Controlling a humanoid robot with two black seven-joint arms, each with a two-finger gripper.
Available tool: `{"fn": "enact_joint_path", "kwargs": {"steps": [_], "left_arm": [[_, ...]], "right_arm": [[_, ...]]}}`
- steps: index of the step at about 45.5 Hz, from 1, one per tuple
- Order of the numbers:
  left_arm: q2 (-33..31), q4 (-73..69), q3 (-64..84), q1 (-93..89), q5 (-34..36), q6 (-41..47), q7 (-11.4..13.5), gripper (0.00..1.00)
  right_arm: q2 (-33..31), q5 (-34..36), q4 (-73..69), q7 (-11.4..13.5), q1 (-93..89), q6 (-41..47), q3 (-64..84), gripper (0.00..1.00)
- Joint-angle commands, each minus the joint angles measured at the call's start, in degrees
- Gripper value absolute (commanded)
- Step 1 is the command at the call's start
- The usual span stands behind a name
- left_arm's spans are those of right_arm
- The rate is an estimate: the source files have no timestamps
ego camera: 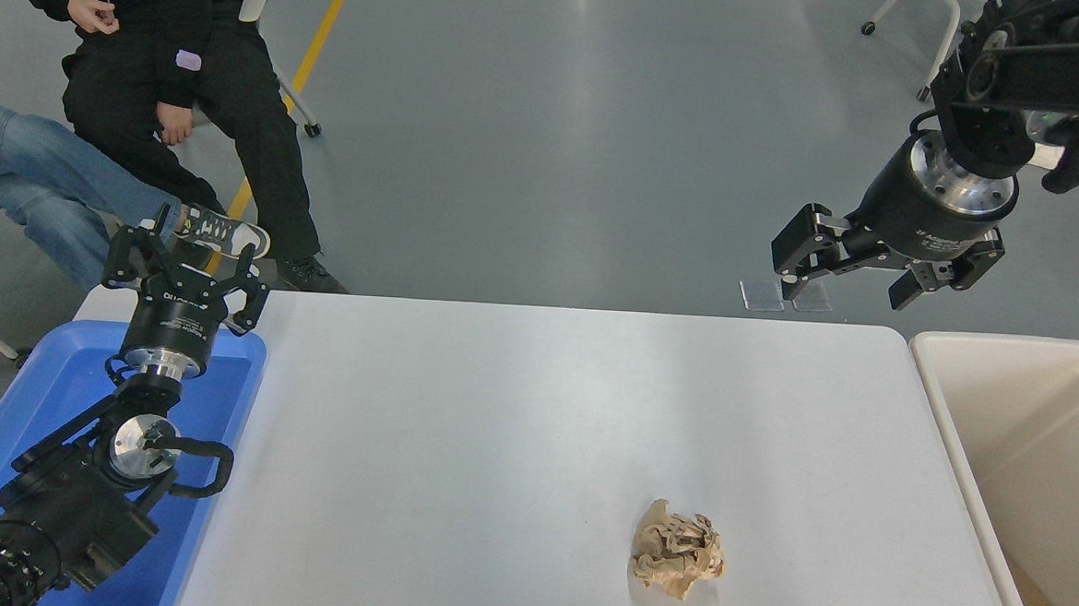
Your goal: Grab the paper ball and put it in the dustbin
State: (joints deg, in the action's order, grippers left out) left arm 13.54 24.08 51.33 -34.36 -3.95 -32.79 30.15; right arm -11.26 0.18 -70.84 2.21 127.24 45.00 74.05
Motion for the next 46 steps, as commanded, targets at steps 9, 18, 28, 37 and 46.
{"fn": "enact_joint_path", "kwargs": {"steps": [9,18,28,37,46], "left_arm": [[-0.1,0.0,0.0,0.0,-0.1,0.0,0.1,0.99],[-0.1,0.0,-0.1,0.0,-0.1,0.0,0.0,0.99],[0.0,0.0,0.0,0.0,-0.1,0.0,0.1,0.99],[0.0,0.0,0.0,0.0,-0.1,0.0,0.1,0.99],[-0.1,0.0,-0.1,0.0,-0.1,0.0,0.1,0.99]], "right_arm": [[0.2,0.0,0.0,0.1,-0.1,0.0,-0.1,1.00],[0.3,0.0,0.0,0.0,-0.9,0.0,-0.7,1.00],[0.1,0.0,0.0,0.0,-0.2,0.0,-0.7,1.00],[-0.2,0.0,0.0,0.1,0.1,0.0,-0.6,1.00],[-0.2,0.0,0.0,0.0,-0.1,0.0,-0.6,1.00]]}}
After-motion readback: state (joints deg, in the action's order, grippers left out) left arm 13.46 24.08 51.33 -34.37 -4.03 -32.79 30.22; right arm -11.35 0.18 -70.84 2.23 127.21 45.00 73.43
